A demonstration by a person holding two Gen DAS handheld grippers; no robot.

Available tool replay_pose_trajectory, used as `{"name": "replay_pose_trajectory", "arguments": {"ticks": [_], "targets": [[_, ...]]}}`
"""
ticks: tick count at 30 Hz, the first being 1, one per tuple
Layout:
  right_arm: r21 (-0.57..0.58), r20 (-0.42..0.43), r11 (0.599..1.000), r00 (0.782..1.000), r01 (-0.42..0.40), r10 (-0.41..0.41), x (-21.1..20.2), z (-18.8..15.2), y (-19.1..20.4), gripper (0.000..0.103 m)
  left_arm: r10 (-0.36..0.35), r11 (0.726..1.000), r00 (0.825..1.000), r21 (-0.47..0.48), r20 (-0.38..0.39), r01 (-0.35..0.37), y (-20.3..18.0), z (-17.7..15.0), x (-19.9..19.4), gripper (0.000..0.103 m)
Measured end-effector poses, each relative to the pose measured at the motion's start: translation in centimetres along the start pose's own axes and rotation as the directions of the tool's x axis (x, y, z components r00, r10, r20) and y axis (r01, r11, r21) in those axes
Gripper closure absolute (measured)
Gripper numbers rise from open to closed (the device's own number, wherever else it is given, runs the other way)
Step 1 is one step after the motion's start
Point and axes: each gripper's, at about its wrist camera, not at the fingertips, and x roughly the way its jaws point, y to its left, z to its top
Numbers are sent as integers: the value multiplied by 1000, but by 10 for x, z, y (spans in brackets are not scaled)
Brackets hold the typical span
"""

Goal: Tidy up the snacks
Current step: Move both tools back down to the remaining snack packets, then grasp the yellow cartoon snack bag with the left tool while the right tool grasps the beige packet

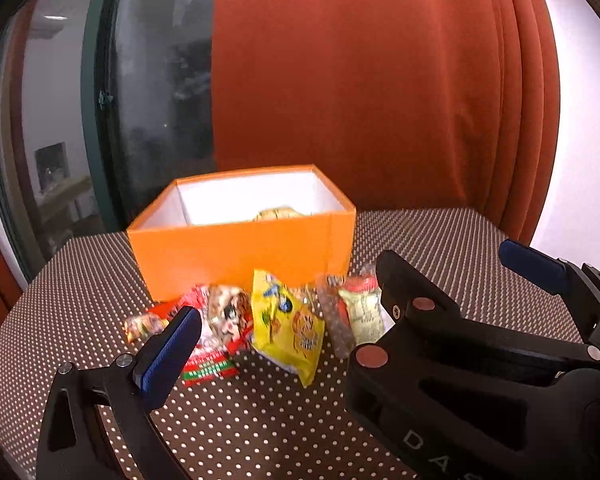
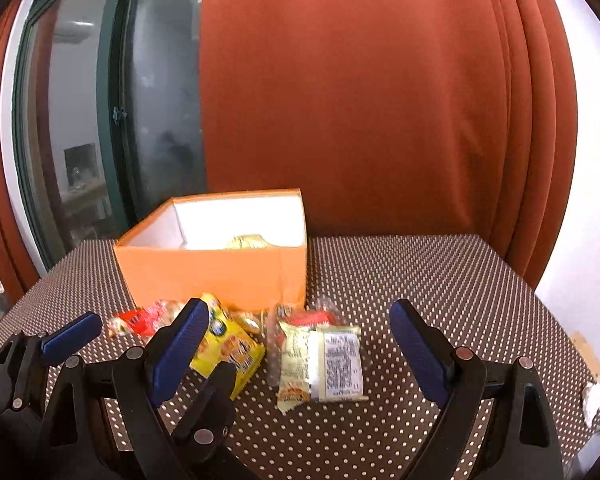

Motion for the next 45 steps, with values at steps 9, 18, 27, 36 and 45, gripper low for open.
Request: {"name": "replay_pose_trajectory", "arguments": {"ticks": [9,18,27,36,45], "targets": [[21,-96,1000,995,-14,16,51,-37,-10,9,37,999,994,23,-98,-35,-7,-27,46,1],[37,-200,999,980,-5,12,94,-62,-17,9,56,998,980,37,-190,-50,-7,-41,88,1],[99,-296,995,954,-12,41,129,-71,-22,12,78,997,965,32,-251,-72,-11,-52,112,1],[62,-314,998,949,-2,21,135,-69,-16,26,88,996,963,21,-256,-86,-3,-53,112,1],[78,-267,997,963,-16,36,107,-69,-10,28,106,994,974,38,-199,-101,1,-44,95,1]]}}
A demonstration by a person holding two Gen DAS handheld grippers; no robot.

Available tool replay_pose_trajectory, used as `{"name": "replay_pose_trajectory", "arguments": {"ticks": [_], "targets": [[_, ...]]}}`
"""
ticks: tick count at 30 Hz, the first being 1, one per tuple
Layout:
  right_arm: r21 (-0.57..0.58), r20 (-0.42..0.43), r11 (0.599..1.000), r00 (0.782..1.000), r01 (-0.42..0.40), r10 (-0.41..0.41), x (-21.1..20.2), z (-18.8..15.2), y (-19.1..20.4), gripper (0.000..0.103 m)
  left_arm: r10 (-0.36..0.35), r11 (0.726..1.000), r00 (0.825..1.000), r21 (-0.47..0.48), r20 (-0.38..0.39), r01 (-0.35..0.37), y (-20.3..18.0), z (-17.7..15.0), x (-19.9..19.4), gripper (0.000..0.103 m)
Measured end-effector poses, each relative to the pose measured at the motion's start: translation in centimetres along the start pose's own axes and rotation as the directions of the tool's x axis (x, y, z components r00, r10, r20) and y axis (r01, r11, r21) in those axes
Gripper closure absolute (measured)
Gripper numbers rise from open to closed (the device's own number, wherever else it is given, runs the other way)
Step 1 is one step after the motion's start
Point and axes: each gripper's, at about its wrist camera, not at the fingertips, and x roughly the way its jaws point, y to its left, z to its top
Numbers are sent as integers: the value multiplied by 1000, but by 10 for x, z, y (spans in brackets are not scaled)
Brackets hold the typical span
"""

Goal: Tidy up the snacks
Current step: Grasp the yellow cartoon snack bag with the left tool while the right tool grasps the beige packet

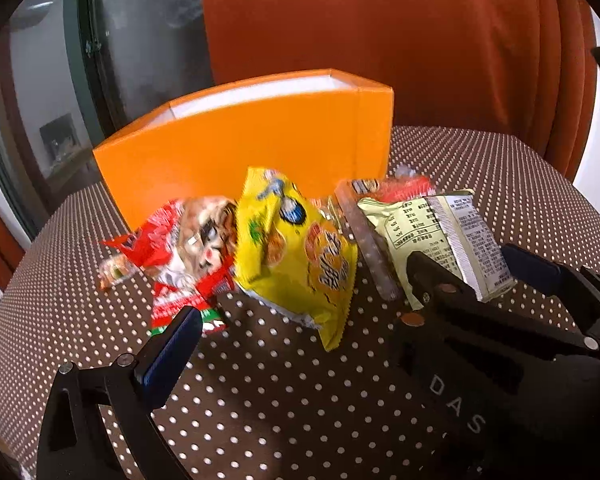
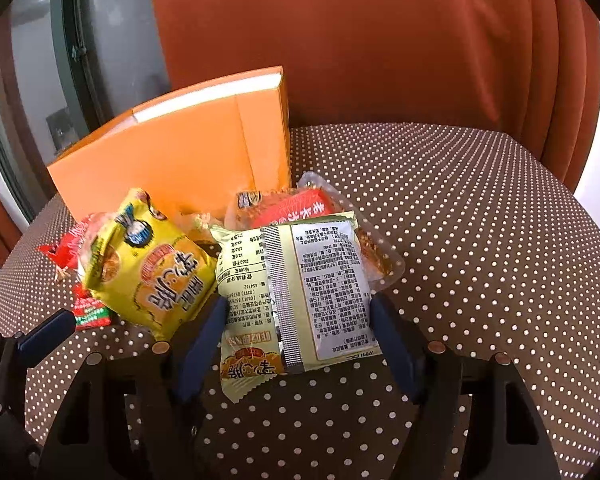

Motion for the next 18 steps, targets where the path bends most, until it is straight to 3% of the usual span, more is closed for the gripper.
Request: {"name": "replay_pose_trajectory", "arguments": {"ticks": [9,18], "targets": [[-1,66,1000,998,-19,19,-21,18,8,28,29,999,997,31,75,-32,8,26,-11,1],[18,94,999,995,-36,34,-11,41,13,28,24,1000,997,7,78,-24,20,51,8,2]]}}
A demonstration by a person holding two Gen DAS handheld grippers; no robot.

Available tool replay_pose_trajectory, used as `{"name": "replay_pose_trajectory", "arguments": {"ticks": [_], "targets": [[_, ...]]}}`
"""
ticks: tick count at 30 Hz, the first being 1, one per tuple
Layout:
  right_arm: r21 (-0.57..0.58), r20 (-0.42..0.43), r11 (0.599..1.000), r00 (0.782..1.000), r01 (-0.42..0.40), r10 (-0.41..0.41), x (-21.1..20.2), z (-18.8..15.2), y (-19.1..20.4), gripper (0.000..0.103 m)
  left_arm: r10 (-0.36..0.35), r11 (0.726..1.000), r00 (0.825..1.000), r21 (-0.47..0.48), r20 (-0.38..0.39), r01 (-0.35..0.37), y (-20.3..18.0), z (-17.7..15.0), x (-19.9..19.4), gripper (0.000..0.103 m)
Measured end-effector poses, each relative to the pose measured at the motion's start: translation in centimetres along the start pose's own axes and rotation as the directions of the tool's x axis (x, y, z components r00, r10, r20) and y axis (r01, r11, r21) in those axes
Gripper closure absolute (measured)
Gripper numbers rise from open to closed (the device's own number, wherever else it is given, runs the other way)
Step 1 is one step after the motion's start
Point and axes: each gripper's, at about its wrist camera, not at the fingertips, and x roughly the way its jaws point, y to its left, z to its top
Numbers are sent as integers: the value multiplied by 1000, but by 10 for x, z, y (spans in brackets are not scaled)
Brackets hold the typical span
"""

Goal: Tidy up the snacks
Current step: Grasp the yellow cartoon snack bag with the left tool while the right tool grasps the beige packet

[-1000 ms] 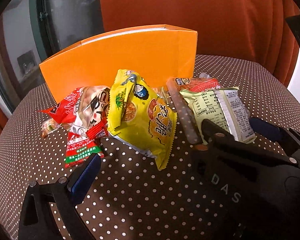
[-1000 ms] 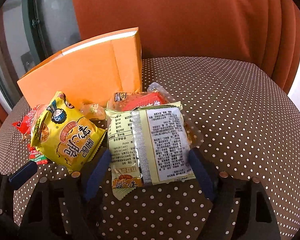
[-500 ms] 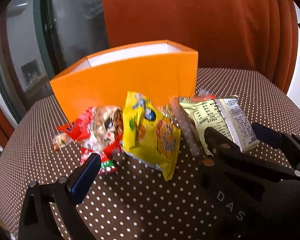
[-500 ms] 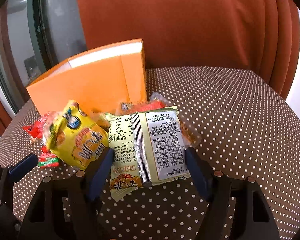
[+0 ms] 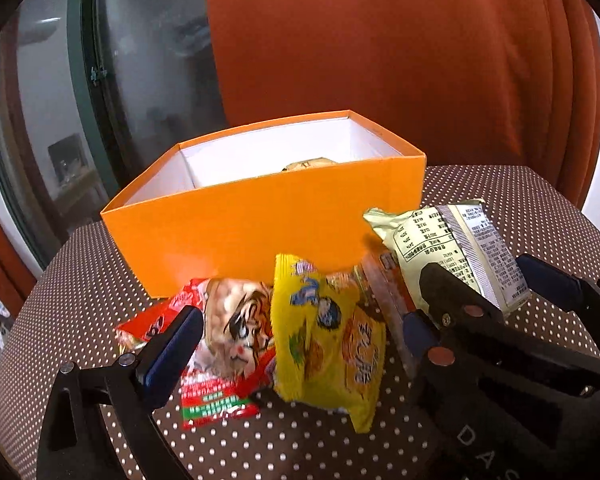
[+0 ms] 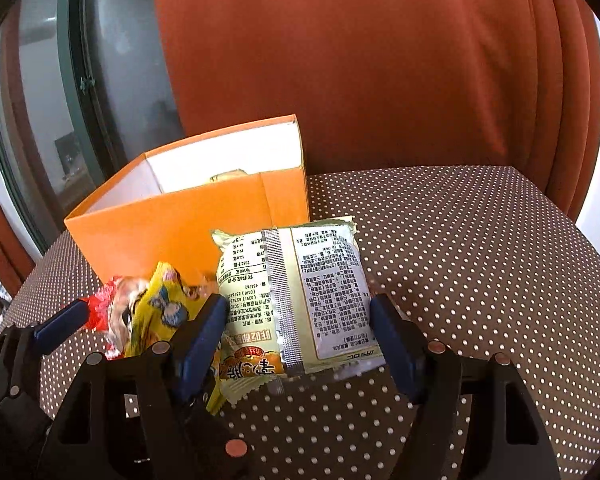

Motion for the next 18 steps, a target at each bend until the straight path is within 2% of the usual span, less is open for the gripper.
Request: {"name": "replay_pose_trajectory", "arguments": {"ticks": [9,11,14,16,18], "targets": [[14,-17,1000,1000,15,-14,17,4,-5,28,-66,998,995,-21,-79,65,1,1,27,13],[13,-29,1000,999,18,-18,22,2,-6,28,-48,999,997,-7,-65,48,-1,0,26,16],[20,-44,1000,999,13,-13,28,0,-8,28,-29,999,998,15,-48,30,-4,-1,25,25],[19,-44,1000,999,21,-21,29,-3,-8,28,-61,998,996,11,-67,62,-7,-4,25,42],[24,-48,999,999,21,-20,30,-3,-10,28,-78,997,993,-11,-93,77,-12,-11,28,44]]}}
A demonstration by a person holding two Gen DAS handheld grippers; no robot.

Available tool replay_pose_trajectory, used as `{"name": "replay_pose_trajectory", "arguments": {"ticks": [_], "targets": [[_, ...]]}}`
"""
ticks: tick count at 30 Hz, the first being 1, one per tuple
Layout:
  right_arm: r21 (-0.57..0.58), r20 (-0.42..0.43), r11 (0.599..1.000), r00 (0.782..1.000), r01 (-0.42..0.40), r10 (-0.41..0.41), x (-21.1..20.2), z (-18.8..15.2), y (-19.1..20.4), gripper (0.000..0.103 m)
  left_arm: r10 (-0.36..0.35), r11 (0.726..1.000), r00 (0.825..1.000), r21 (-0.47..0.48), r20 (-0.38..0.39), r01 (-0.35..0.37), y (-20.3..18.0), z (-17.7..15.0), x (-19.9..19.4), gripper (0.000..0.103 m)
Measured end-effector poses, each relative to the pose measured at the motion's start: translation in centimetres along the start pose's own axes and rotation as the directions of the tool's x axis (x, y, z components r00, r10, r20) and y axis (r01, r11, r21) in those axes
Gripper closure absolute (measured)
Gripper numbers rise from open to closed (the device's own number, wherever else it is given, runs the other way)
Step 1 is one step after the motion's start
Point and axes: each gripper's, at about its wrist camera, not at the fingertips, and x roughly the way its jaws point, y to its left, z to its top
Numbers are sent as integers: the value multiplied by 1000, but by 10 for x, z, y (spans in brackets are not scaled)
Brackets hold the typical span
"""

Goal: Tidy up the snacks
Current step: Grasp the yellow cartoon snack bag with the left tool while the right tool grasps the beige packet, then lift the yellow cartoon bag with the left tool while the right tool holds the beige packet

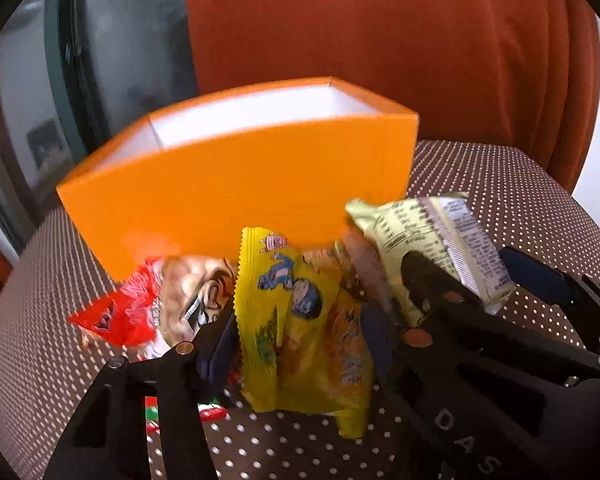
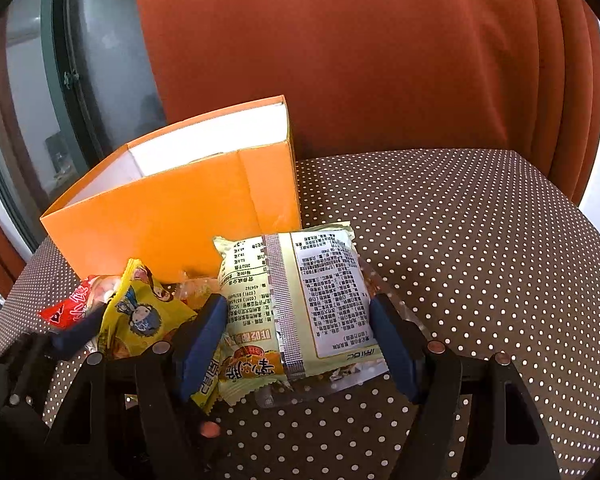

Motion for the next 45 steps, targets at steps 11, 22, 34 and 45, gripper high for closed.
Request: {"name": "replay_pose_trajectory", "arguments": {"ticks": [11,22,34,45], "targets": [[13,-10,1000,1000,0,0,-7,-7,-6,28,26,1000,999,12,31,-26,-9,-10,-16,61],[37,-15,999,1000,-6,6,-26,-17,-16,29,1,1000,999,5,36,-1,-13,-22,-39,68],[47,-9,999,1000,-9,9,-52,-29,-15,33,-20,1000,999,-16,46,21,-6,-41,-66,73],[68,-18,996,998,-52,53,-70,-38,-6,70,-18,999,998,-32,63,20,2,-50,-96,80]]}}
